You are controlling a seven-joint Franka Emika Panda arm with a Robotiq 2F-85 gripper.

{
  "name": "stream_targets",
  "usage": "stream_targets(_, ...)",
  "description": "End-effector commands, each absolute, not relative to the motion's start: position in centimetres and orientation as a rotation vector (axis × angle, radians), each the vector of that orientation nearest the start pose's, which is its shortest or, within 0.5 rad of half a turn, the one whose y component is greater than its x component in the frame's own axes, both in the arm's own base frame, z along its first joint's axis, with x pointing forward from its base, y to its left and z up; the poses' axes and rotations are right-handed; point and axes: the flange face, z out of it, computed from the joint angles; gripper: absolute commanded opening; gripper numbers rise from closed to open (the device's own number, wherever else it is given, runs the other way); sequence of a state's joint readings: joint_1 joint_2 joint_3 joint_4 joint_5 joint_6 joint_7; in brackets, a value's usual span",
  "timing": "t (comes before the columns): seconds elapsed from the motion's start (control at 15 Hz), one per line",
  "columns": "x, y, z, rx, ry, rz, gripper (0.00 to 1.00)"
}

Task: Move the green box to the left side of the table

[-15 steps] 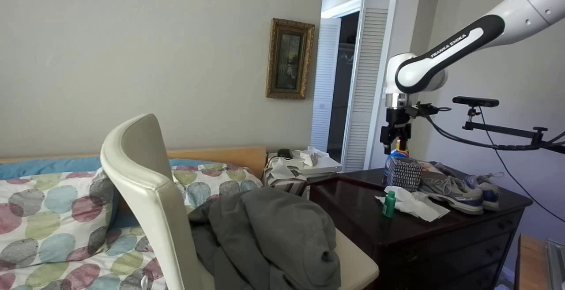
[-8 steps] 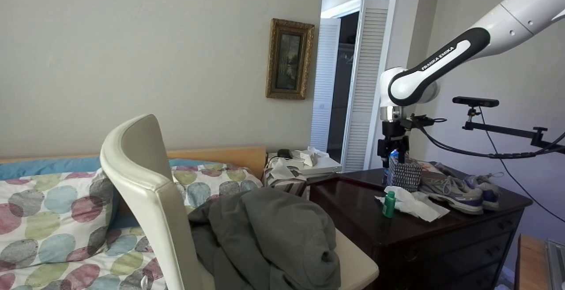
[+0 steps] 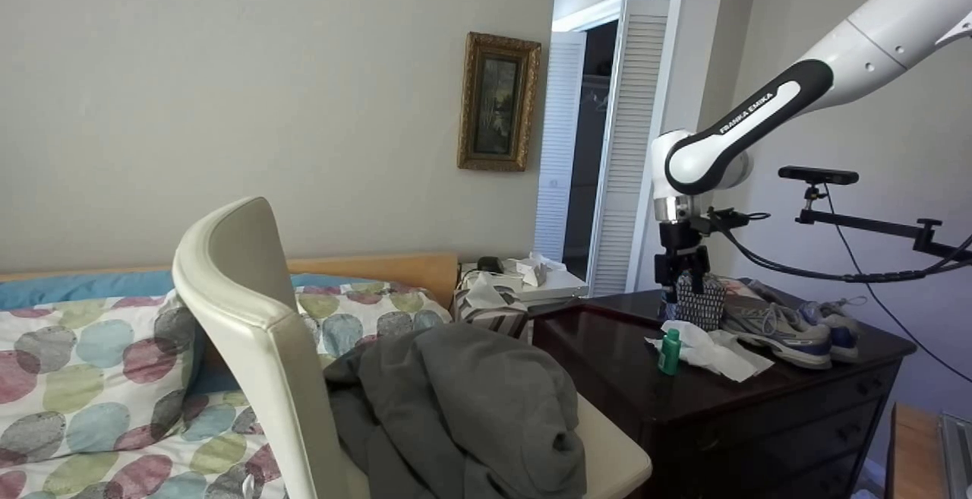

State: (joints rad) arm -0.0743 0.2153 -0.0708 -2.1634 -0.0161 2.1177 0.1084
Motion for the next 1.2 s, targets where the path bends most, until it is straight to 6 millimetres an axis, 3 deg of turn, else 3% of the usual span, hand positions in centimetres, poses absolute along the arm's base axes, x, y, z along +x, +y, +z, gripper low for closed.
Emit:
stream_targets(0.0,52.1,-6.7,24.0,-3.098,0.33,0.525,1.0)
stream_targets(0.4,52.3,-6.1,20.3,-3.089,0.325,0.57,1.0)
stream_targets(0.73,52.8,-5.7,18.8,-3.107,0.301,0.5,1.0)
stream_targets(0.87,53.0,-5.6,18.4,-3.114,0.275,0.455,0.74)
stream_targets(1.13,53.0,-5.4,17.6,-3.121,0.254,0.435,0.44)
